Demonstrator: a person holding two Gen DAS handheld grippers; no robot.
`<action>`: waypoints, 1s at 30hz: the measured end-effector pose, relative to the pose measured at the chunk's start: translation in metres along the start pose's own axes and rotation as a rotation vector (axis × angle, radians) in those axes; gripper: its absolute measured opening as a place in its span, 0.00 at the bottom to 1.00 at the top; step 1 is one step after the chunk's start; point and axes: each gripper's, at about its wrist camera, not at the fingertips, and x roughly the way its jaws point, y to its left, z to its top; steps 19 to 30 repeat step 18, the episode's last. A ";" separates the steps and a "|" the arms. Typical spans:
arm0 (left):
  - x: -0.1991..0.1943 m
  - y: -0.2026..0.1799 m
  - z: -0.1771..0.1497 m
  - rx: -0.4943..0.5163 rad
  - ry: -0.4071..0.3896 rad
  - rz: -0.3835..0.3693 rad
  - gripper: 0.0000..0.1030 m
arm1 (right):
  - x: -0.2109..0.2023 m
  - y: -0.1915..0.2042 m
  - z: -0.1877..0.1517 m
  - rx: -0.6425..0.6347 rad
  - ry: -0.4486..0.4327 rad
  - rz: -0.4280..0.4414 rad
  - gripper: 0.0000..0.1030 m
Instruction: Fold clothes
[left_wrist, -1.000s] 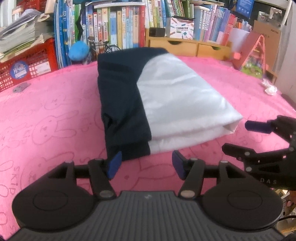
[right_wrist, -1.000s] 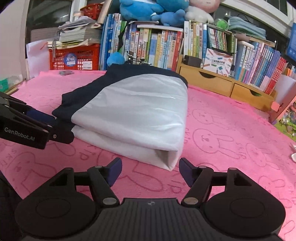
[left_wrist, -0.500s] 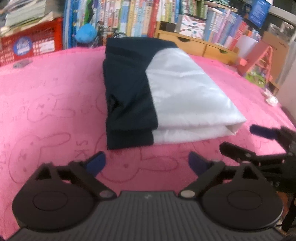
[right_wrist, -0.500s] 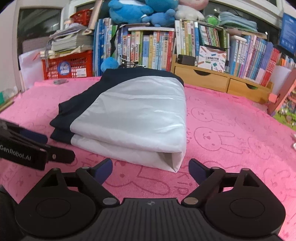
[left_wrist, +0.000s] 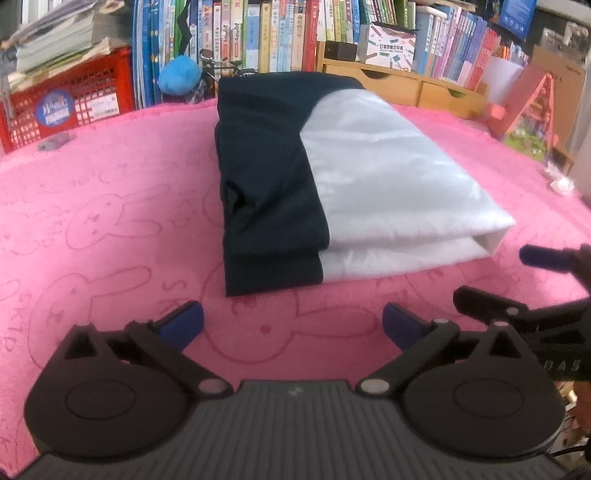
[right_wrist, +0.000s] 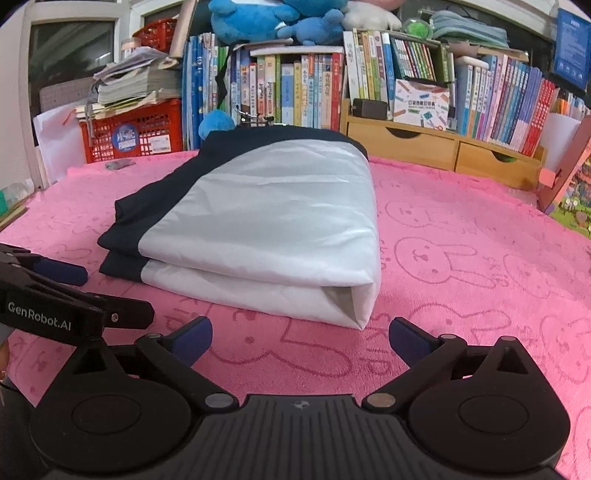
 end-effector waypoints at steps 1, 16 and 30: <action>0.001 -0.002 -0.001 0.009 -0.001 0.009 1.00 | 0.001 -0.001 -0.001 0.005 0.004 -0.003 1.00; 0.002 -0.003 -0.002 0.005 -0.015 0.024 1.00 | 0.010 -0.006 -0.008 0.043 0.011 -0.014 1.00; 0.002 -0.003 -0.002 0.005 -0.017 0.024 1.00 | 0.010 -0.006 -0.008 0.042 0.010 -0.014 1.00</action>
